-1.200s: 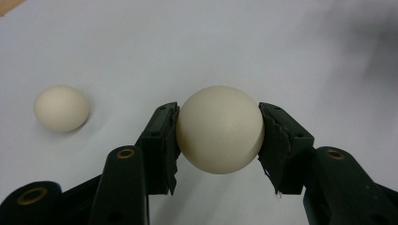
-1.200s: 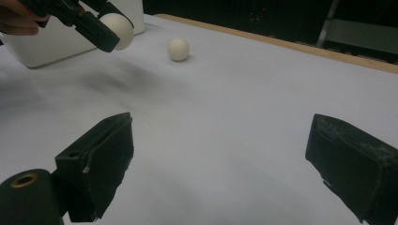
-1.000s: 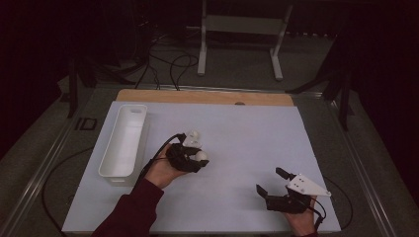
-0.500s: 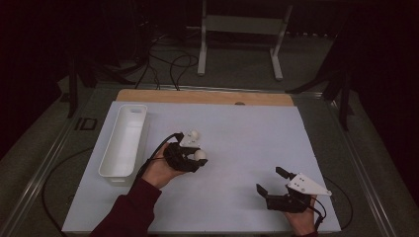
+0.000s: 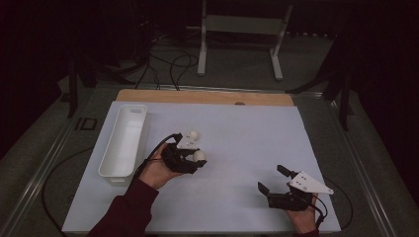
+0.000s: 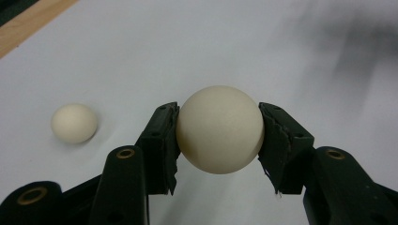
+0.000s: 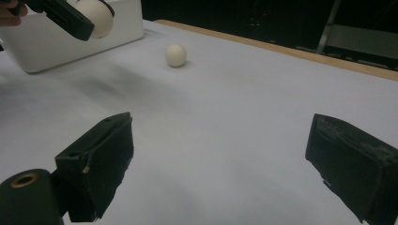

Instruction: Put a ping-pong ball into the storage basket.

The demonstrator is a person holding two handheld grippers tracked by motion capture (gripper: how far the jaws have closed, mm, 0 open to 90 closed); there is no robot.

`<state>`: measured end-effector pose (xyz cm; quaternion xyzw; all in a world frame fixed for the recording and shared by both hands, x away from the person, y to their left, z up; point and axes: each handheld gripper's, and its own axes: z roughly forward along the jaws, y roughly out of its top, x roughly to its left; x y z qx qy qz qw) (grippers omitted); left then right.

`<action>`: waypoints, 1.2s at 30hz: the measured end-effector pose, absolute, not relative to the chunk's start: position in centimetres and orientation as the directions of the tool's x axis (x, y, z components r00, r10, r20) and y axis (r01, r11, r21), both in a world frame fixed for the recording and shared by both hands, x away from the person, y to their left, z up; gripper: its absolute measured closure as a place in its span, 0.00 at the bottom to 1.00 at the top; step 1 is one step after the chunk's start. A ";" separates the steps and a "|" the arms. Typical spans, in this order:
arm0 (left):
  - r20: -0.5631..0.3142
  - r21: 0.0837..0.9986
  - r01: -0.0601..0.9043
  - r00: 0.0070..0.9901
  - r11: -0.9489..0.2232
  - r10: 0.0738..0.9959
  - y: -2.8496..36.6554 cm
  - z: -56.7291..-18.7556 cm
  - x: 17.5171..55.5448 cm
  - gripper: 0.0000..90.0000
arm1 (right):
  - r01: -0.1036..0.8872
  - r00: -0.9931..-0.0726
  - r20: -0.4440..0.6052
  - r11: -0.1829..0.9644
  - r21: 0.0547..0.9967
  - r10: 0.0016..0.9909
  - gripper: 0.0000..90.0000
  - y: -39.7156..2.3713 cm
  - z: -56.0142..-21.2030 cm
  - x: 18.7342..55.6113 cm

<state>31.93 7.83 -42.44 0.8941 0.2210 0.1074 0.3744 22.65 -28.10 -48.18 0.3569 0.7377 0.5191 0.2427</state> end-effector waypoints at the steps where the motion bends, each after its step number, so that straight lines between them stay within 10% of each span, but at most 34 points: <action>1: 0.026 0.720 0.311 0.881 -0.620 0.472 7.9 -42.3 31.9 0.57 | 0.274 -0.627 0.012 0.206 0.939 0.779 0.09 -28.1 -48.2 22.7; 36: 0.025 0.729 0.301 0.886 -0.615 0.464 9.8 -41.4 31.5 0.57 | 0.271 -0.623 0.019 0.192 0.943 0.782 0.09 -28.0 -48.6 22.5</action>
